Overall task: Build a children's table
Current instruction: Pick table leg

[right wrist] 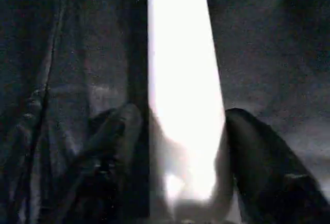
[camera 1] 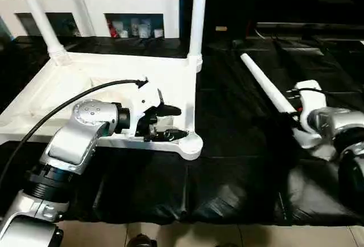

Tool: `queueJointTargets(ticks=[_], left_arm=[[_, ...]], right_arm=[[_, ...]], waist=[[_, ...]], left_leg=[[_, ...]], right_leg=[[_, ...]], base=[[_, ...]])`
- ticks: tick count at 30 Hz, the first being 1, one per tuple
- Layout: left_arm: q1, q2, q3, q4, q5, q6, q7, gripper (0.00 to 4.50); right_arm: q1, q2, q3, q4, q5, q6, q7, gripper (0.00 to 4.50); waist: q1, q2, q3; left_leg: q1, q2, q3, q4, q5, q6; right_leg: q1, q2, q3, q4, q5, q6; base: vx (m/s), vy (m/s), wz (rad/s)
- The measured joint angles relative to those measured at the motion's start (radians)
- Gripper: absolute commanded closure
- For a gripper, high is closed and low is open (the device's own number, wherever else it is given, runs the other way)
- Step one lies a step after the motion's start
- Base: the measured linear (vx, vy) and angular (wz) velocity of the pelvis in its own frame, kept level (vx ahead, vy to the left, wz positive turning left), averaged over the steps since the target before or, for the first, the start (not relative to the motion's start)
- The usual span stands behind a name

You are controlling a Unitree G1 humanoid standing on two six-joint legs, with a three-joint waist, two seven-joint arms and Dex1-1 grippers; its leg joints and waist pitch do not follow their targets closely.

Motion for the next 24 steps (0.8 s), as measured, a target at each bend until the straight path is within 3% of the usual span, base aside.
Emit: queueJointTargets(ticks=[5, 12, 18, 22, 24], left_arm=[[-0.012, 0.027, -0.011, 0.001, -0.001, 0.019, -0.041, 1.19], [-0.023, 0.025, -0.014, 0.025, -0.001, 0.017, -0.037, 1.19], [-0.055, -0.036, 0.006, 0.056, -0.011, 0.029, 0.029, 0.84], [-0.080, -0.102, 0.071, 0.105, -0.018, 0.051, 0.152, 0.40], [-0.086, -0.131, 0.098, 0.111, -0.031, 0.064, 0.206, 0.41]], right_arm=[[-0.001, -0.011, 0.004, 0.002, -0.014, 0.019, 0.029, 2.44], [-0.001, -0.011, -0.022, 0.005, -0.008, 0.037, 0.018, 2.64], [0.001, -0.012, -0.119, 0.018, 0.060, 0.019, -0.050, 2.64], [0.006, -0.015, -0.238, 0.019, 0.159, -0.026, -0.087, 2.64], [0.007, -0.019, -0.283, 0.018, 0.197, -0.046, -0.093, 2.64]], waist=[[0.000, -0.003, 0.000], [0.000, -0.010, 0.001], [0.001, -0.012, 0.002], [-0.001, -0.012, 0.002], [-0.002, -0.012, 0.002]], left_leg=[[-0.001, 0.000, 0.000, 0.001, 0.000, 0.000], [-0.001, 0.000, 0.000, 0.001, 0.000, 0.000], [-0.002, 0.000, 0.000, 0.002, 0.000, 0.000], [-0.005, 0.000, 0.001, 0.002, 0.000, 0.000], [-0.006, 0.000, 0.001, 0.003, 0.000, 0.001]], right_leg=[[0.000, 0.000, 0.000, 0.000, 0.000, 0.000], [0.000, 0.000, 0.000, 0.000, 0.000, 0.001], [0.000, -0.001, 0.000, 0.000, 0.000, 0.000], [-0.004, -0.001, 0.000, 0.001, 0.000, 0.000], [-0.005, -0.001, 0.000, 0.001, 0.000, 0.001]], base=[[0.000, 0.000, 0.00], [0.000, 0.000, 0.00], [0.000, 0.000, 0.00], [0.000, 0.000, 0.00], [0.000, 0.000, 0.00]])
